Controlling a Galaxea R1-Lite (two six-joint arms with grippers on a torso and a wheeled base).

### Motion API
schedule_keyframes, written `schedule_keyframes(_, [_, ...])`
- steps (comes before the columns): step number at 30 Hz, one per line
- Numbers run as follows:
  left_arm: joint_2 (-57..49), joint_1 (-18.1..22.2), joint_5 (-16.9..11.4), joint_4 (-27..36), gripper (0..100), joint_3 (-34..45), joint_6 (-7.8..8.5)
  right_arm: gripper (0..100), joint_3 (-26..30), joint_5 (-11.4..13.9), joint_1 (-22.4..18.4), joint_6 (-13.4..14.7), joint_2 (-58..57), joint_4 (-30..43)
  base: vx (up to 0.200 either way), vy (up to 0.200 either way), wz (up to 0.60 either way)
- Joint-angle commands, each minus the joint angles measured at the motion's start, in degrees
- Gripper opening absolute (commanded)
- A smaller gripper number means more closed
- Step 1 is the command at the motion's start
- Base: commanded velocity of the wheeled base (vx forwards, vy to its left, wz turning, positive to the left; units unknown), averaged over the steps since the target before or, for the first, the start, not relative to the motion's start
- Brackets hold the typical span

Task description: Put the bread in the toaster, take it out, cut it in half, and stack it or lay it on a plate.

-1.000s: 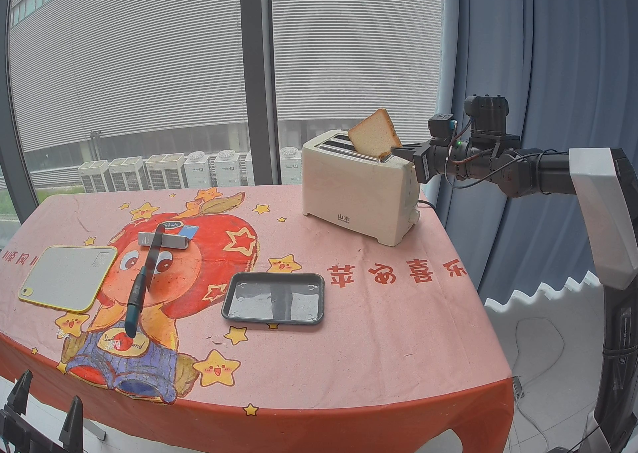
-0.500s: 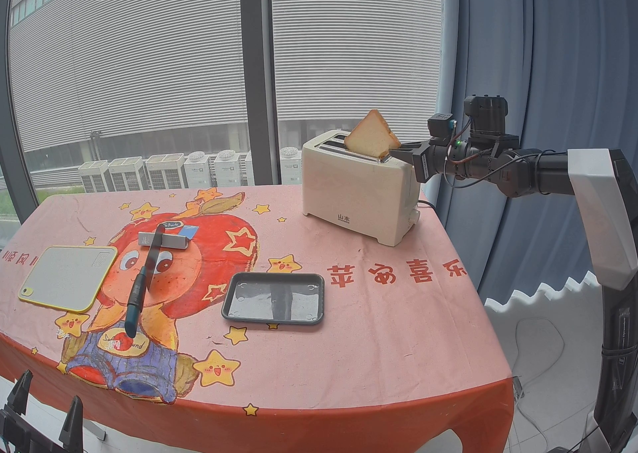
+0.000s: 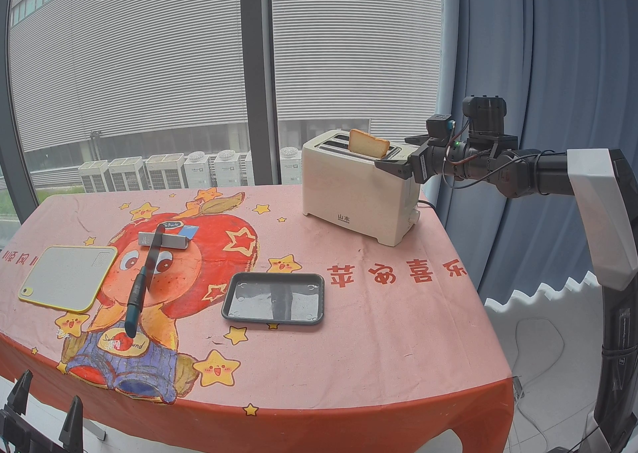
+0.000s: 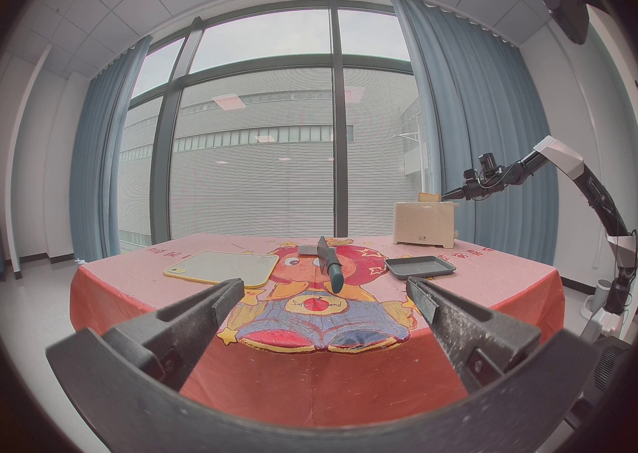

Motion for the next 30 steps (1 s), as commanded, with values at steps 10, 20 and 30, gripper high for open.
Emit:
schedule_keyframes(10, [-0.8, 0.0, 0.0, 0.0, 100, 1.0, -0.02, 100, 3.8, -2.9, 0.2, 1.4, -5.1, 0.0, 0.000, 0.000, 0.00])
schedule_keyframes(20, [-0.8, 0.0, 0.1, 0.0, 100, 1.0, -0.02, 100, 18.3, -8.1, 0.6, 3.5, -15.8, 0.1, 0.000, 0.000, 0.00])
schedule_keyframes(30, [-0.8, 0.0, 0.0, 0.0, 100, 1.0, -0.02, 100, 21.9, -8.2, -1.3, 4.6, -19.2, 0.0, -0.040, 0.000, 0.00])
